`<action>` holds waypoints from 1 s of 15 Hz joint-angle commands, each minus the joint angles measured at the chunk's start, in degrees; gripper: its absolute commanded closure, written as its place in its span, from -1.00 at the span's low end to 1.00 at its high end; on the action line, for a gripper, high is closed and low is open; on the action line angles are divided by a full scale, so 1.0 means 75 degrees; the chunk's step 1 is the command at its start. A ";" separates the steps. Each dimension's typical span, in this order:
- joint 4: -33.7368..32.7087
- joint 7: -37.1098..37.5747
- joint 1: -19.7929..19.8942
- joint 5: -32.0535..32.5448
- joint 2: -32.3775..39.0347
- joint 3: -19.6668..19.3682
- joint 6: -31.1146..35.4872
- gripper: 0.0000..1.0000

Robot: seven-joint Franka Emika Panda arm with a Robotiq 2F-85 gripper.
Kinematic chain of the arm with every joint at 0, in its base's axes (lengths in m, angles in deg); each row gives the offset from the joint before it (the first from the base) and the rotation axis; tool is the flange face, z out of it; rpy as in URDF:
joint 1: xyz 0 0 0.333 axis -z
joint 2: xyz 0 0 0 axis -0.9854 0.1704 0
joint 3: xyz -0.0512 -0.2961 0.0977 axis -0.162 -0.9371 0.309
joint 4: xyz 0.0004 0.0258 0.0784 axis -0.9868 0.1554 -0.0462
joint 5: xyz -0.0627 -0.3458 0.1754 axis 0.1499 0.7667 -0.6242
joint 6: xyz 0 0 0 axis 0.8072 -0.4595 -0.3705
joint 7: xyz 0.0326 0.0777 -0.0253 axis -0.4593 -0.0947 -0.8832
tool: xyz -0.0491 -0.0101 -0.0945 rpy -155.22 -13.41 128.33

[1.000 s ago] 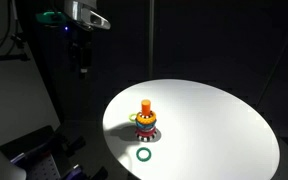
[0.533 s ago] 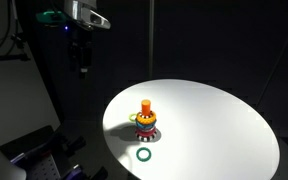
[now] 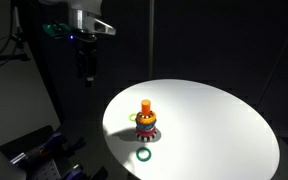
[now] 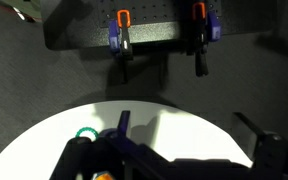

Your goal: Pick up the lime green ring and put it on the ring holder

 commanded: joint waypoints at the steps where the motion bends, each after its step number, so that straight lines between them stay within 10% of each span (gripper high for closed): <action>1: 0.0336 0.0587 0.0214 0.0118 0.0066 0.0035 0.0938 -1.00; 15: -0.0740 0.2849 0.0102 0.0660 0.3169 0.0646 0.3370 -1.00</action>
